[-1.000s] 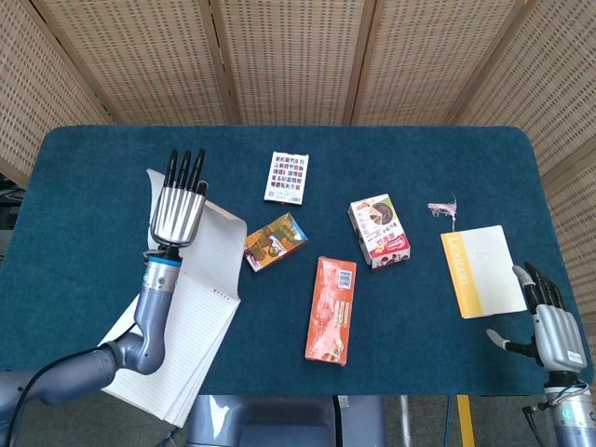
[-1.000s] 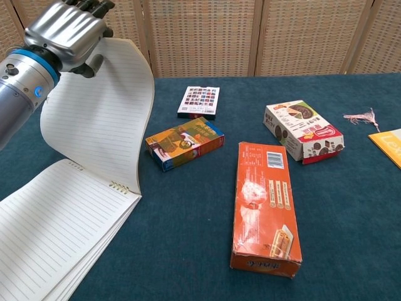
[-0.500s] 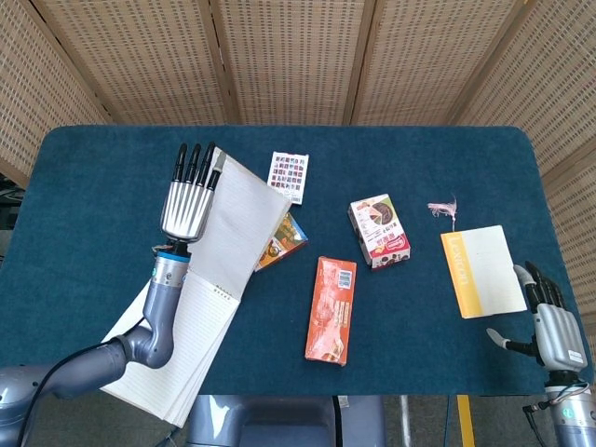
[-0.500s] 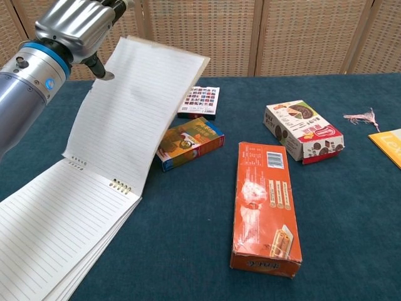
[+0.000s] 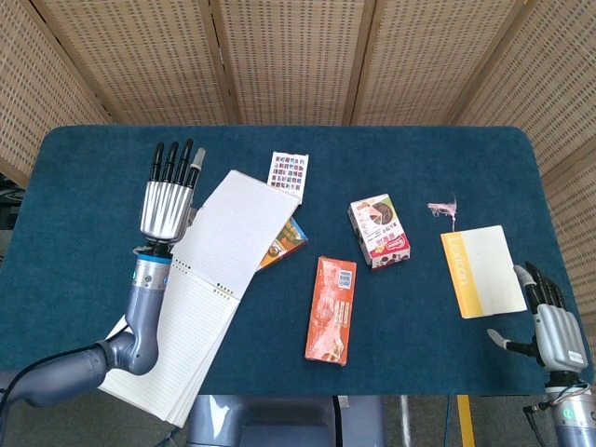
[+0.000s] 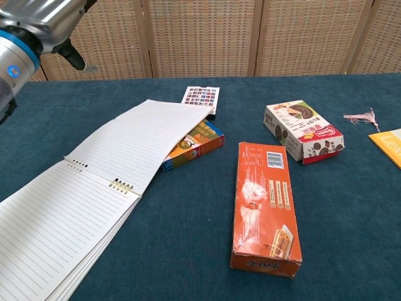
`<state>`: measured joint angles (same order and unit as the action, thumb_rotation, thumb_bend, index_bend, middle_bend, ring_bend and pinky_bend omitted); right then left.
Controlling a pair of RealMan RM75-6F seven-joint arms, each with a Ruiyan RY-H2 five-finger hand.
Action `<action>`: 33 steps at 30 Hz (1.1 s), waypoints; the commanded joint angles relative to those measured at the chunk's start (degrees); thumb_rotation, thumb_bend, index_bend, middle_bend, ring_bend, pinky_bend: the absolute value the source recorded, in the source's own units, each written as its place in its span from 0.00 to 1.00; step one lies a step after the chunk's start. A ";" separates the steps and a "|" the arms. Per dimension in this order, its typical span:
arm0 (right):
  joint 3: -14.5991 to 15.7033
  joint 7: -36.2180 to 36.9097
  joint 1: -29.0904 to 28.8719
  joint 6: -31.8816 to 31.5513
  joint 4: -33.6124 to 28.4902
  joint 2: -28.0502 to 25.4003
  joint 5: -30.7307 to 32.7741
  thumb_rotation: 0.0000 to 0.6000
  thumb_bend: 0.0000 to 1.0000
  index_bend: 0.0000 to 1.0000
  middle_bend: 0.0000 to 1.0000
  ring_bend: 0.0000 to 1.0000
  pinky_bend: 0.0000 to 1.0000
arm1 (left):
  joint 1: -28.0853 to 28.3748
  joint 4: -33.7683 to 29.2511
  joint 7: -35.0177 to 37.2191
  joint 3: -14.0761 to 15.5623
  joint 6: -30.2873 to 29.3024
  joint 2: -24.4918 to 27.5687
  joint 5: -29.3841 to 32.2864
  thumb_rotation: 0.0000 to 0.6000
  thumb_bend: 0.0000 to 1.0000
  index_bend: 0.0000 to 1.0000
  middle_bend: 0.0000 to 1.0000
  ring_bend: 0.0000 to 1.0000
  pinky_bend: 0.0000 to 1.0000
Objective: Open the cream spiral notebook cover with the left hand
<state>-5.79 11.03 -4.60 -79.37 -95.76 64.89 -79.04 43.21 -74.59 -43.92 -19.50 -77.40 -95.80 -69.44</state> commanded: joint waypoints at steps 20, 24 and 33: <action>0.53 -3.03 0.18 -0.78 -0.39 -0.07 -0.82 1.00 0.03 0.00 0.00 0.00 0.00 | -26.92 -30.76 20.08 23.34 -13.78 22.83 -11.82 1.00 0.02 0.00 0.00 0.00 0.00; 0.63 -3.69 0.10 -0.80 -0.31 0.11 -1.00 1.00 0.03 0.00 0.00 0.00 0.00 | -30.11 -27.26 23.15 25.52 -15.64 22.53 -15.07 1.00 0.02 0.00 0.00 0.00 0.00; 0.69 -4.09 -0.16 -0.47 -0.41 0.47 -1.04 1.00 0.03 0.00 0.00 0.00 0.00 | -33.32 -24.23 27.28 24.60 -18.58 23.71 -18.02 1.00 0.03 0.00 0.00 0.00 0.00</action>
<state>-5.09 6.96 -4.73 -79.87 -96.17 65.34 -80.11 10.40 -99.08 -16.89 5.38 -95.42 -72.41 -86.93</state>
